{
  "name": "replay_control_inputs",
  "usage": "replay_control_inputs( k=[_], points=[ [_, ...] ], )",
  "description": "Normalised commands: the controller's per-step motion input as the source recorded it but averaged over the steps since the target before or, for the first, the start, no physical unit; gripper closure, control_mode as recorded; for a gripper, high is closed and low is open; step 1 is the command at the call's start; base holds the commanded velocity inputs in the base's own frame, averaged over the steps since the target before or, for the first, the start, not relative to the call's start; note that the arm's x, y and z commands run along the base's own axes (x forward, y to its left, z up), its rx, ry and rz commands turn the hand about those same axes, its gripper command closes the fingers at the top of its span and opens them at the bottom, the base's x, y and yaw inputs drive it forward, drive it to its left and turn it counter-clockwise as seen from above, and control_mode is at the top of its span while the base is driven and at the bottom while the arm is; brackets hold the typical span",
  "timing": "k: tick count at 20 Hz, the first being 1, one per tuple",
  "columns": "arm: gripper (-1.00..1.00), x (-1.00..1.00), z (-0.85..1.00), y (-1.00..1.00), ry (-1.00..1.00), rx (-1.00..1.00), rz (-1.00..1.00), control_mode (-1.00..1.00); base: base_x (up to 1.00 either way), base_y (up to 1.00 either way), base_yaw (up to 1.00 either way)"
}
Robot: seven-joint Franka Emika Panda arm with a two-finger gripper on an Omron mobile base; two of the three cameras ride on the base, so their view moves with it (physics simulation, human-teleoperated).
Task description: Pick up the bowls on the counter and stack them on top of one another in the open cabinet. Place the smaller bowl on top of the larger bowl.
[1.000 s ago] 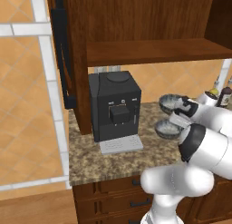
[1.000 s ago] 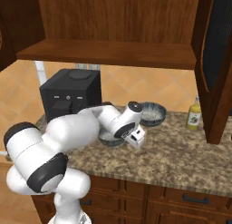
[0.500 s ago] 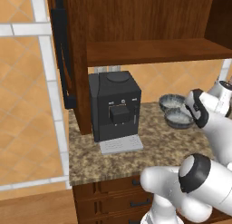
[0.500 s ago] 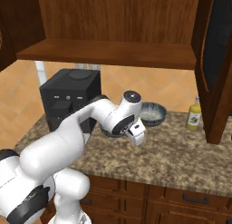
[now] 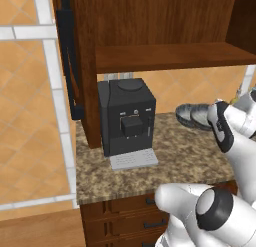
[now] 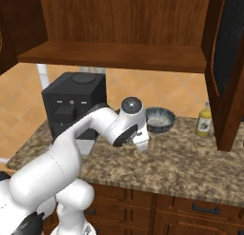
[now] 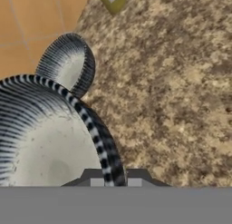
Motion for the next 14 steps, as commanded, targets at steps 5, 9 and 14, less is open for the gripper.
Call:
replay_control_inputs(
  k=[5, 9, 14],
  points=[
    [1.00, 0.16, 0.03, -0.49, -0.11, 0.15, -0.14, -1.00, 0.00, 0.00, 0.00],
    [1.00, 0.49, 0.02, -0.42, -0.12, 0.09, -0.07, -1.00, 0.00, 0.00, 0.00],
    [1.00, 0.58, 0.08, -0.15, -0.01, 0.12, -0.02, -1.00, 0.00, 0.00, 0.00]
  ],
)
